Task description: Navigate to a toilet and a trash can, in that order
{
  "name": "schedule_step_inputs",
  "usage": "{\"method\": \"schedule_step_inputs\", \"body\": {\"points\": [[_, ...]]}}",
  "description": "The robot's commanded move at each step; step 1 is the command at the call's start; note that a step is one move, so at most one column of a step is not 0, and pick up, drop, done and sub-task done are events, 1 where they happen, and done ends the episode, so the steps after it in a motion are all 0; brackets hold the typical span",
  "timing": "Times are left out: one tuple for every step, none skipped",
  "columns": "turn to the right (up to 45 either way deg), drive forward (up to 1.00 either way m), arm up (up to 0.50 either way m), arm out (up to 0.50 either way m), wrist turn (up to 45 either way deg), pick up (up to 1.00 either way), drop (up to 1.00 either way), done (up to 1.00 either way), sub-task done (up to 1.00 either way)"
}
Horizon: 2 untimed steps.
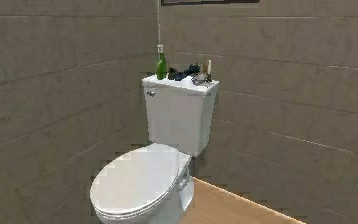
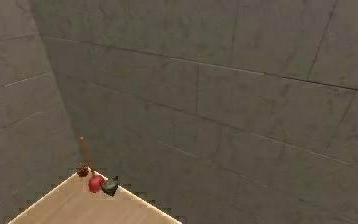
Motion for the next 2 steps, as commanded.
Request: {"method": "schedule_step_inputs", "body": {"points": [[-45.0,0.0,0.0,0.0,0.0,0.0,0.0,0.0,0.0],[-39.0,0.0,0.0,0.0,0.0,0.0,0.0,0.0,0.0]]}}
